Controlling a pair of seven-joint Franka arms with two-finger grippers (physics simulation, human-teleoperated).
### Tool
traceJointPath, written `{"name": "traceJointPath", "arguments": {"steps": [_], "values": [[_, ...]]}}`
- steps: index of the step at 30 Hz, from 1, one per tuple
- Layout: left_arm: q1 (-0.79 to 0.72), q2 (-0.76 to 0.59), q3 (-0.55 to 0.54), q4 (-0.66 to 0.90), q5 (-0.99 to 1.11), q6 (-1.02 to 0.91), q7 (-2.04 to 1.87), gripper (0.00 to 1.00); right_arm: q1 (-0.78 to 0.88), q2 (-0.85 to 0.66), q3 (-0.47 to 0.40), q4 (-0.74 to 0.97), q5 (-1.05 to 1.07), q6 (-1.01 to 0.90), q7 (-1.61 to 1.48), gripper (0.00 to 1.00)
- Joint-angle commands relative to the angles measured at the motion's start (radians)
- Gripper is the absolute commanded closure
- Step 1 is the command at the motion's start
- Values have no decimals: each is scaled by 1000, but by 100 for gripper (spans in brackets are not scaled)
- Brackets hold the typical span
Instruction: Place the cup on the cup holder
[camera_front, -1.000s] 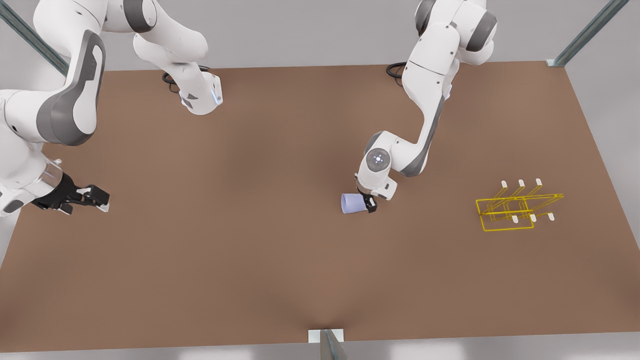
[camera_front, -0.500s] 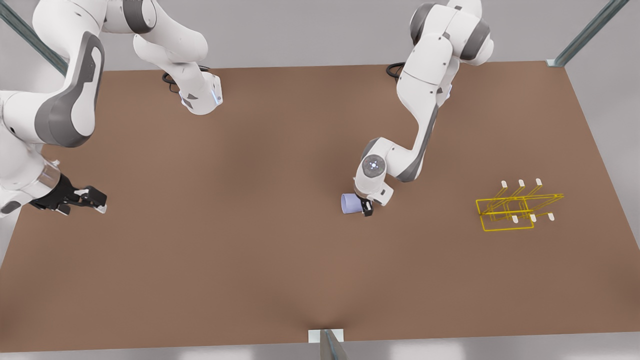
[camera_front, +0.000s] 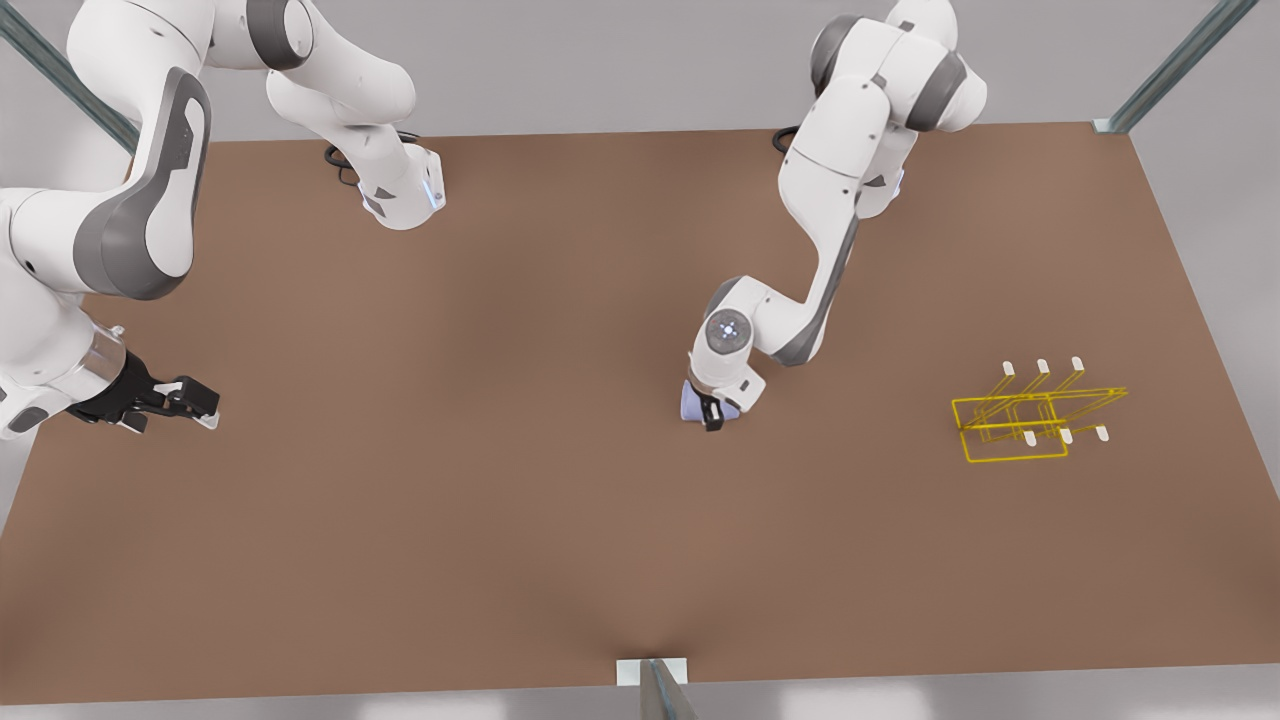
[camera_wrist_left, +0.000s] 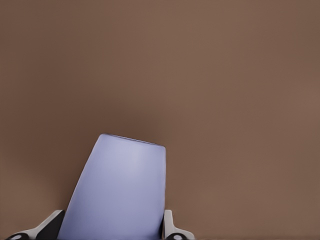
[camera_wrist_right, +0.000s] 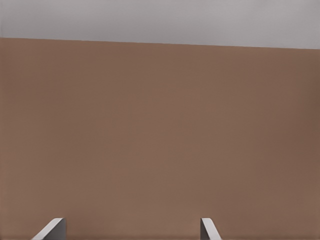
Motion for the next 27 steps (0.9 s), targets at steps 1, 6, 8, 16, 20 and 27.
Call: {"name": "traceJointPath", "arguments": {"steps": [1, 6, 8, 16, 20, 27], "values": [[0, 7, 0, 2, -2, 14, 25, 8, 0, -1, 0, 1, 1, 1, 3, 0], [0, 16, 0, 2, -2, 27, 27, 21, -2, -3, 0, 0, 2, -8, 3, 0], [0, 17, 0, 0, -2, 29, 27, 23, 11, -4, 3, 1, -14, -2, 3, 0], [0, -39, 12, 19, 38, -95, 45, 25, 5, -1, 0, 1, -1, 0, 3, 0], [0, -122, 28, 82, 211, -427, 48, 25, 6, -1, 0, 1, -2, 0, 3, 0], [-2, -200, 11, 233, 561, -1060, 68, 25, 2, -1, 0, 1, -2, 0, 3, 0]]}}
